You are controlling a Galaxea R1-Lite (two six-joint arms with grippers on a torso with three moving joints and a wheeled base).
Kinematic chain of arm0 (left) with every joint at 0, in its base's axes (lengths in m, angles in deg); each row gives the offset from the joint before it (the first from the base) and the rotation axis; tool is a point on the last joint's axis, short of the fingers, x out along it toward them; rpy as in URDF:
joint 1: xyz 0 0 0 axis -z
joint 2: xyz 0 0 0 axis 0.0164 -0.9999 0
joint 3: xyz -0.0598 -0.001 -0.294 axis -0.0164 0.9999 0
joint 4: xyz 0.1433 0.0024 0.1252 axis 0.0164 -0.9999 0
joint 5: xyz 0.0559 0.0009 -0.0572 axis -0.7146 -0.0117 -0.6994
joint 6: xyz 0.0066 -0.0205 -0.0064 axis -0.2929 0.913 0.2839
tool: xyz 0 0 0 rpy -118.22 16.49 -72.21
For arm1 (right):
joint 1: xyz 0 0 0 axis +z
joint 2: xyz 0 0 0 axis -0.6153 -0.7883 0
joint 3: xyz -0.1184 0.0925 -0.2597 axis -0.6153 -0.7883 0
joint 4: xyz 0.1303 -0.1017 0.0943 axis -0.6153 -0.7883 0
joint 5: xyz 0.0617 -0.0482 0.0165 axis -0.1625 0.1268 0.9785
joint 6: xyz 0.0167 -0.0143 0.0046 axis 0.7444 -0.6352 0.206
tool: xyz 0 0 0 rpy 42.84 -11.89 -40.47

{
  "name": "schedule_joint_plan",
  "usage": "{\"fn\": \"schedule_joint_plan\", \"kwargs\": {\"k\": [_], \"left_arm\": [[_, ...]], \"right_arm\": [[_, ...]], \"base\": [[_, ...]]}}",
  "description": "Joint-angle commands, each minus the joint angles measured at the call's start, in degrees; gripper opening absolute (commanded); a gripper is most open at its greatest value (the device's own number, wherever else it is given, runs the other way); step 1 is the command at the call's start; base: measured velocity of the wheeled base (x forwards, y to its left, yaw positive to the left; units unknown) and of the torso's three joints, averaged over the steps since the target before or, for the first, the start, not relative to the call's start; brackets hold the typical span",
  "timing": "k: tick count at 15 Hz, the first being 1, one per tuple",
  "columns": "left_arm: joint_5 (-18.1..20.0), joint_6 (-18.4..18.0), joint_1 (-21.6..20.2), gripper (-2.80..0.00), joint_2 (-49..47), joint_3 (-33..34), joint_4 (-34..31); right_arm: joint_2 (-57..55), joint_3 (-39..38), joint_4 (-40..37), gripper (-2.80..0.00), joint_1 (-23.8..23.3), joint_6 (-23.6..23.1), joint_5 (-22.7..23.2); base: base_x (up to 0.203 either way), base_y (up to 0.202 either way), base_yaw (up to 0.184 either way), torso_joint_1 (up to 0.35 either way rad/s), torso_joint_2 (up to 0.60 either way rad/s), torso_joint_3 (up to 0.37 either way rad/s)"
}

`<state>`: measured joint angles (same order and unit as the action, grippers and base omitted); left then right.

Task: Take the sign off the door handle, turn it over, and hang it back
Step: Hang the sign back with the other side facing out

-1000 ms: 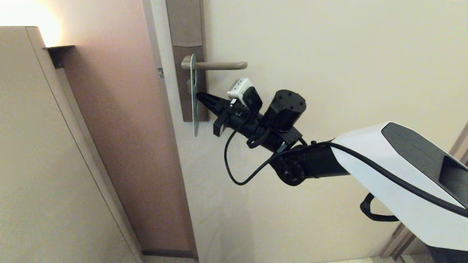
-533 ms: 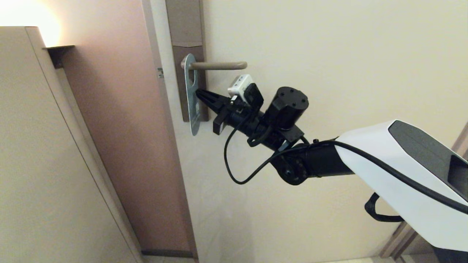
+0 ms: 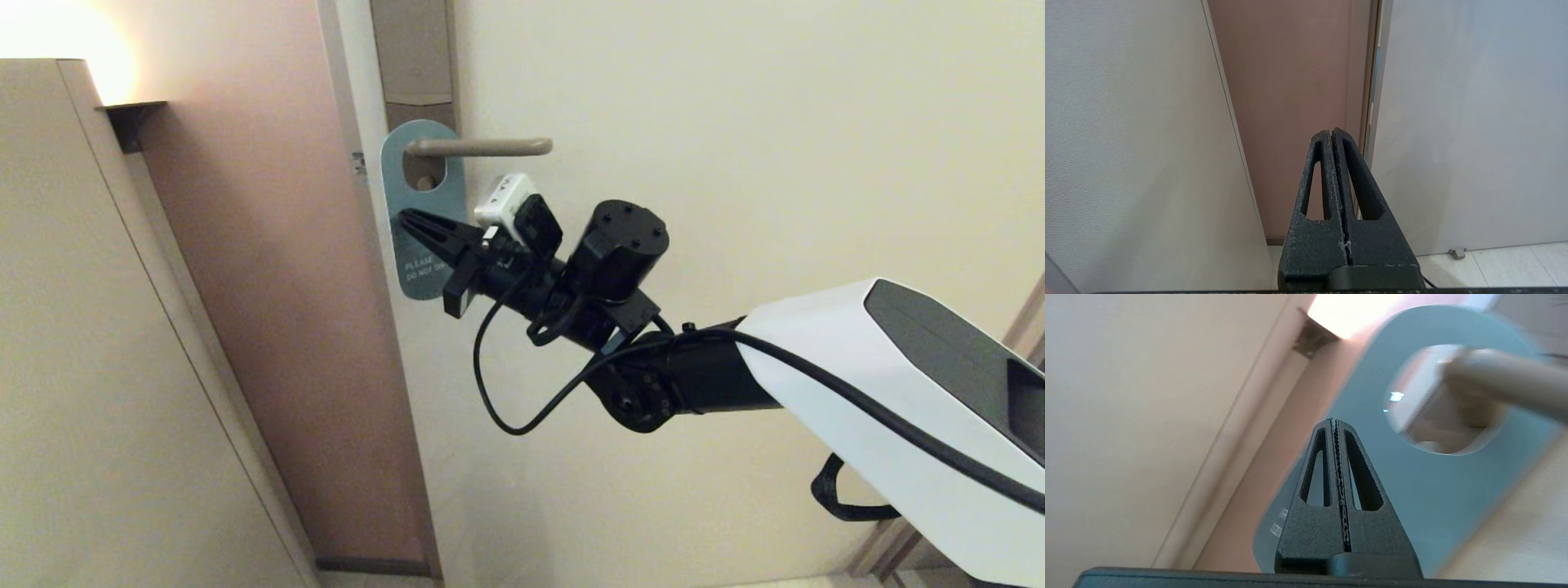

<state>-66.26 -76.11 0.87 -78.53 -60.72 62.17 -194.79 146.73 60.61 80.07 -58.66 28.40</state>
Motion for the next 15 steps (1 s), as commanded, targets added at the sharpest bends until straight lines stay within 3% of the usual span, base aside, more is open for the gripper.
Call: {"fn": "schedule_joint_plan", "kwargs": {"k": [1,11,15], "left_arm": [[0.0,0.0,0.0,-2.8,0.0,0.0,0.0],[0.0,0.0,0.0,-2.8,0.0,0.0,0.0],[0.0,0.0,0.0,-2.8,0.0,0.0,0.0]], "right_arm": [[-1.1,0.3,0.5,-2.8,0.4,-0.4,0.1],[-4.3,1.5,0.6,-2.8,0.0,-2.2,-2.5],[-6.4,5.9,-0.8,-2.8,-0.5,-1.6,-2.6]], "base": [[0.0,0.0,0.0,0.0,0.0,0.0],[0.0,0.0,0.0,0.0,0.0,0.0],[0.0,0.0,0.0,0.0,0.0,0.0]]}}
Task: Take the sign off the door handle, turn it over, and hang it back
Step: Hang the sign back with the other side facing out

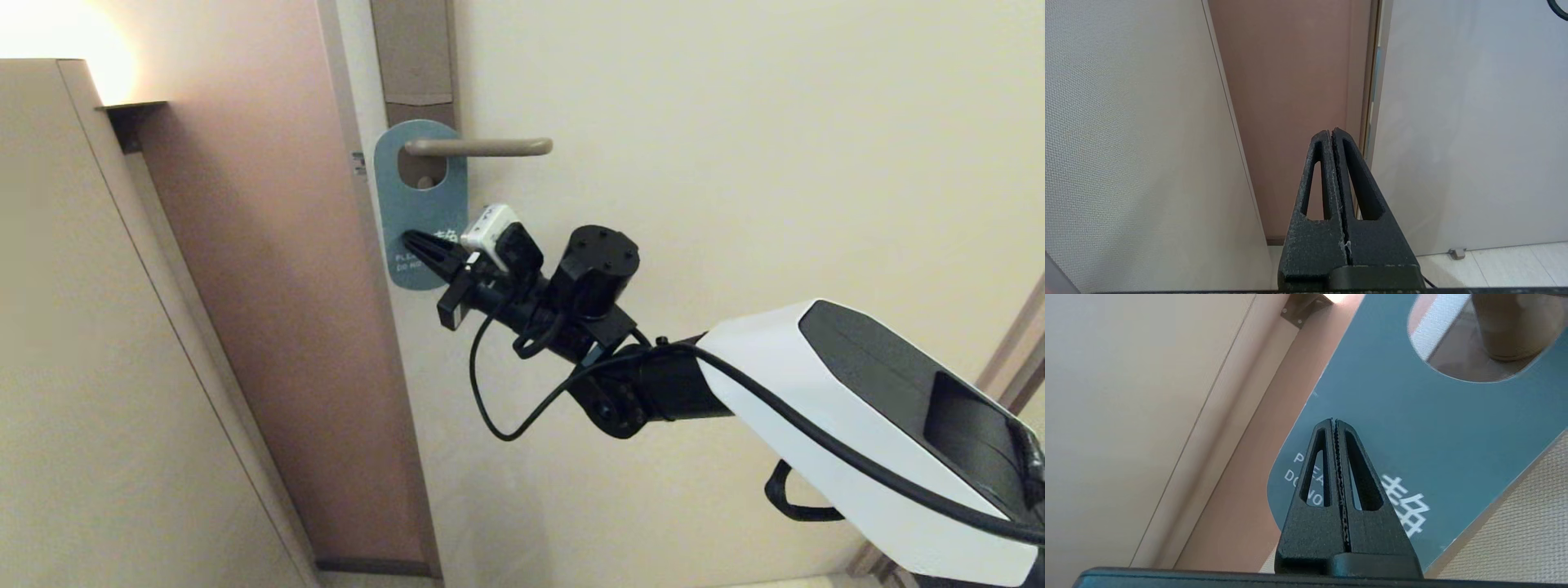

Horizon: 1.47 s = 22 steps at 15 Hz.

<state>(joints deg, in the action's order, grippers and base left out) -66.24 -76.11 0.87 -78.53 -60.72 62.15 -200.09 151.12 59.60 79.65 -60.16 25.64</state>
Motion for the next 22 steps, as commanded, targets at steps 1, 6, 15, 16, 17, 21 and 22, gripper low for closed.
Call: {"fn": "schedule_joint_plan", "kwargs": {"k": [1,6,15,16,17,21,22], "left_arm": [[0.0,0.0,0.0,-2.8,0.0,0.0,-0.1],[0.0,0.0,0.0,-2.8,0.0,0.0,0.0],[0.0,0.0,0.0,-2.8,0.0,0.0,0.0],[0.0,0.0,0.0,-2.8,0.0,0.0,-0.1],[0.0,0.0,0.0,-2.8,0.0,0.0,0.0],[0.0,0.0,0.0,-2.8,0.0,0.0,0.0],[0.0,0.0,0.0,-2.8,0.0,0.0,0.0]], "right_arm": [[-1.7,3.3,-0.6,-2.8,-0.4,0.0,0.2],[-4.8,11.7,-4.7,-2.8,-2.0,0.0,0.2],[-4.3,10.4,-5.1,-2.8,-3.2,-0.1,0.2],[-3.6,9.4,-5.1,-2.8,-3.3,-0.1,0.2],[-2.8,7.9,-5.1,-2.8,-3.3,-0.1,0.3],[1.3,1.6,-4.8,-2.8,-3.3,-0.4,0.7],[2.5,0.3,-4.9,-2.8,-3.3,-0.4,0.7]], "base": [[0.0,0.0,0.0,0.0,0.0,0.0],[0.0,0.0,0.0,0.0,0.0,0.0],[0.0,0.0,0.0,0.0,0.0,0.0],[0.0,0.0,0.0,0.0,0.0,0.0],[0.0,0.0,0.0,0.0,0.0,0.0],[0.0,0.0,0.0,0.0,0.0,0.0],[0.0,0.0,0.0,0.0,0.0,0.0]]}}
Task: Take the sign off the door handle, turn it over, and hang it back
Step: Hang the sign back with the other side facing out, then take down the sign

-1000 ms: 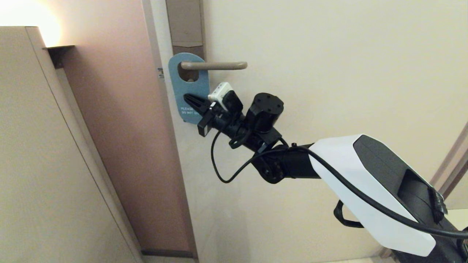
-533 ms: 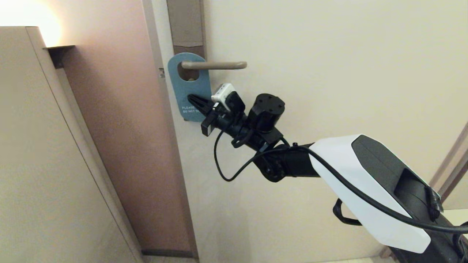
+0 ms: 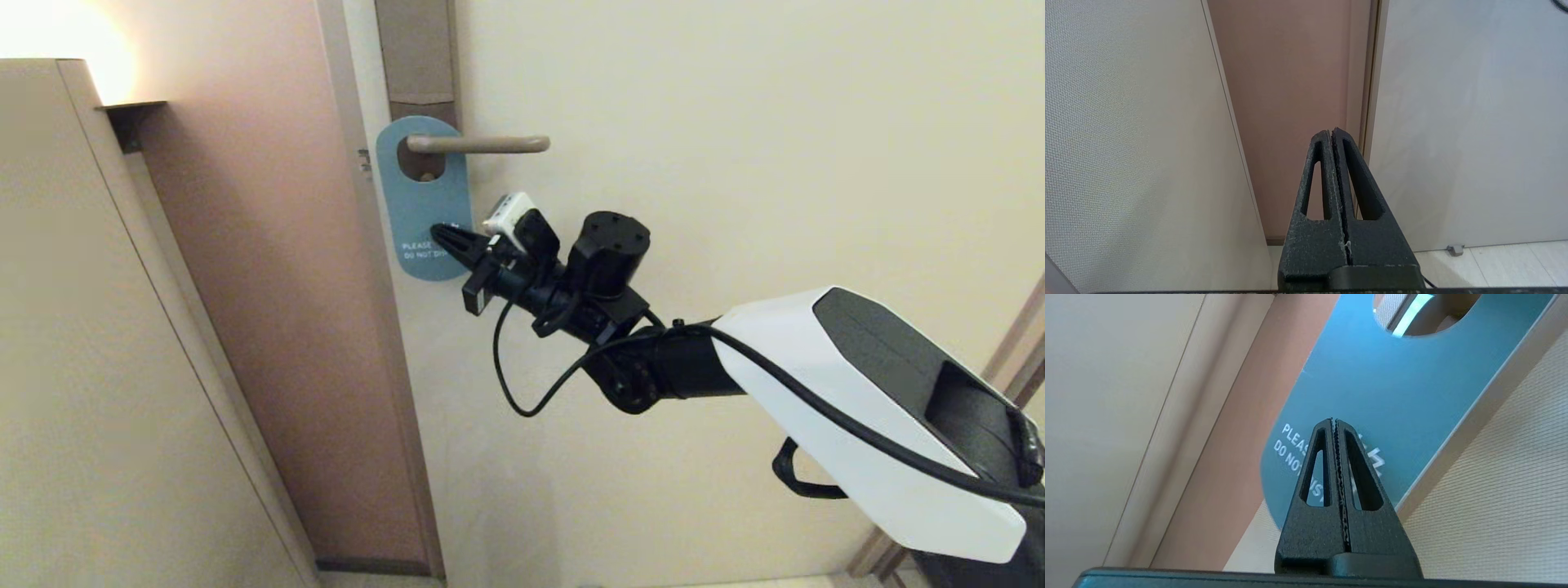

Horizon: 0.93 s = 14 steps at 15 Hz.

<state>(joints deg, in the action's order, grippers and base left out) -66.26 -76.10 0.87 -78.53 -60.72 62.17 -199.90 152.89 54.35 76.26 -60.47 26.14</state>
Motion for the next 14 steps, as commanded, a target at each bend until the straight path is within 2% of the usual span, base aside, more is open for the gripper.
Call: {"fn": "schedule_joint_plan", "kwargs": {"k": [1,4,8,14], "left_arm": [[0.0,0.0,0.0,-2.8,0.0,0.0,0.0],[0.0,0.0,0.0,-2.8,0.0,0.0,0.0],[0.0,0.0,0.0,-2.8,0.0,0.0,-0.1],[0.0,0.0,0.0,-2.8,0.0,0.0,0.0]], "right_arm": [[3.3,-3.0,0.4,-2.8,0.0,-0.2,0.2],[7.5,-8.9,0.3,-2.8,0.0,-0.2,0.1],[14.5,-20.7,0.0,-2.8,-0.9,-0.3,-0.5],[26.3,-30.5,-5.3,-2.8,-6.3,-0.2,-7.0]], "base": [[0.0,0.0,0.0,0.0,0.0,0.0],[0.0,0.0,0.0,0.0,0.0,0.0],[0.0,0.0,0.0,0.0,0.0,0.0],[0.0,0.0,0.0,0.0,0.0,0.0]]}}
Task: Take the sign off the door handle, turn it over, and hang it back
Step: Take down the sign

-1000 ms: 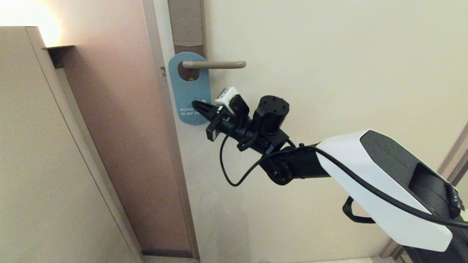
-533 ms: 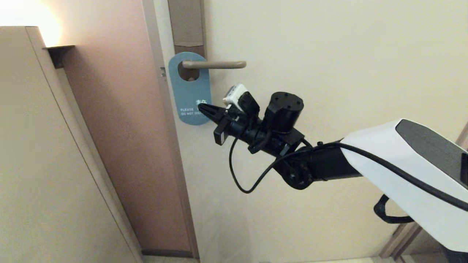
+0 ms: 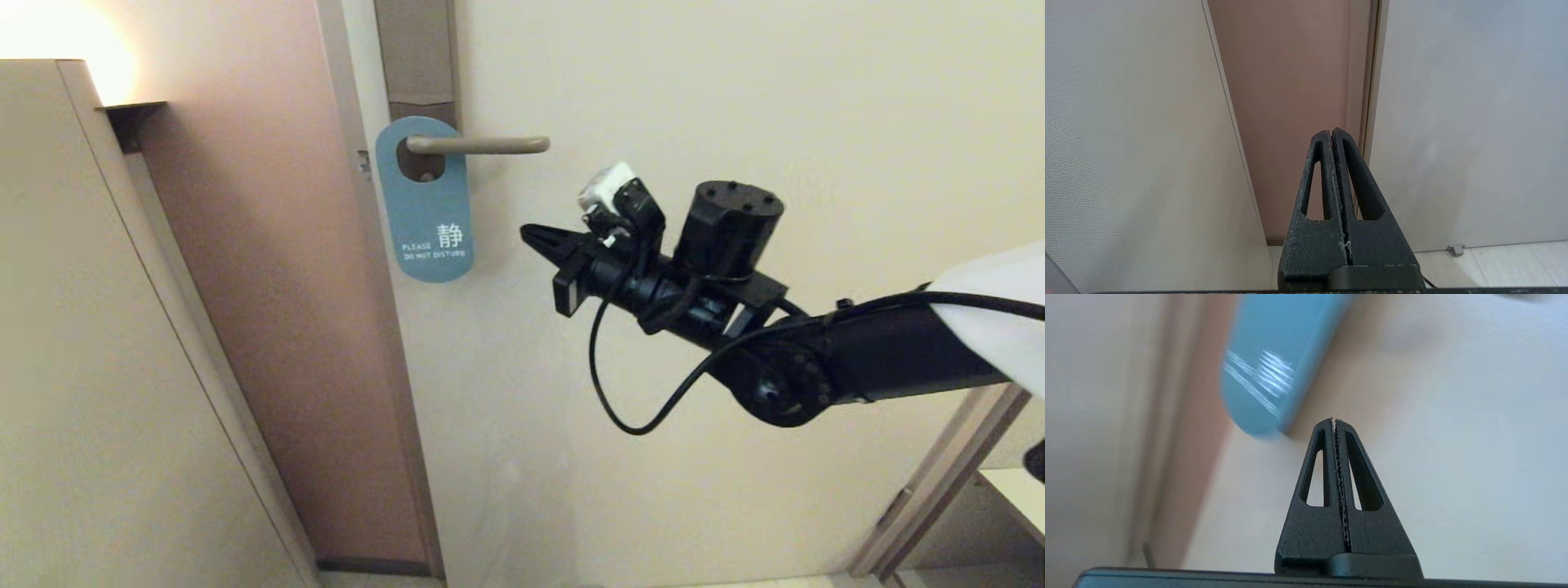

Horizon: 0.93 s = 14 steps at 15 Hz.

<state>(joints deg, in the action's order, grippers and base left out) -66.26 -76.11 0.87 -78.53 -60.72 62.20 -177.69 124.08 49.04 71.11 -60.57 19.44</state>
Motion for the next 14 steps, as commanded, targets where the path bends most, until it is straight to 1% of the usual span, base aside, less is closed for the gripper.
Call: {"fn": "schedule_joint_plan", "kwargs": {"k": [1,3,5,10,13,14], "left_arm": [[0.0,0.0,0.0,-2.8,0.0,0.0,0.0],[0.0,0.0,0.0,-2.8,0.0,0.0,0.0],[0.0,0.0,0.0,-2.8,0.0,0.0,-0.1],[0.0,0.0,0.0,-2.8,0.0,0.0,0.0],[0.0,0.0,0.0,-2.8,0.0,0.0,0.0],[0.0,0.0,0.0,-2.8,0.0,0.0,0.0]], "right_arm": [[6.4,-4.5,-1.1,-2.8,-2.5,-0.1,-1.9],[11.3,-10.2,-2.5,-2.8,-5.5,0.1,-4.7],[16.1,-16.3,-3.1,-2.8,-9.4,0.2,-5.8],[28.2,-30.0,-5.0,-2.8,-22.3,0.2,-6.6],[35.1,-37.9,-5.7,-2.8,-30.2,0.3,-6.3],[37.7,-41.0,-5.8,-2.8,-32.2,0.4,-6.0]], "base": [[0.0,0.0,0.0,0.0,0.0,0.0],[0.0,0.0,0.0,0.0,0.0,0.0],[0.0,0.0,0.0,0.0,0.0,0.0],[0.0,0.0,0.0,0.0,0.0,0.0],[0.0,0.0,0.0,0.0,0.0,0.0],[0.0,0.0,0.0,0.0,0.0,0.0]]}}
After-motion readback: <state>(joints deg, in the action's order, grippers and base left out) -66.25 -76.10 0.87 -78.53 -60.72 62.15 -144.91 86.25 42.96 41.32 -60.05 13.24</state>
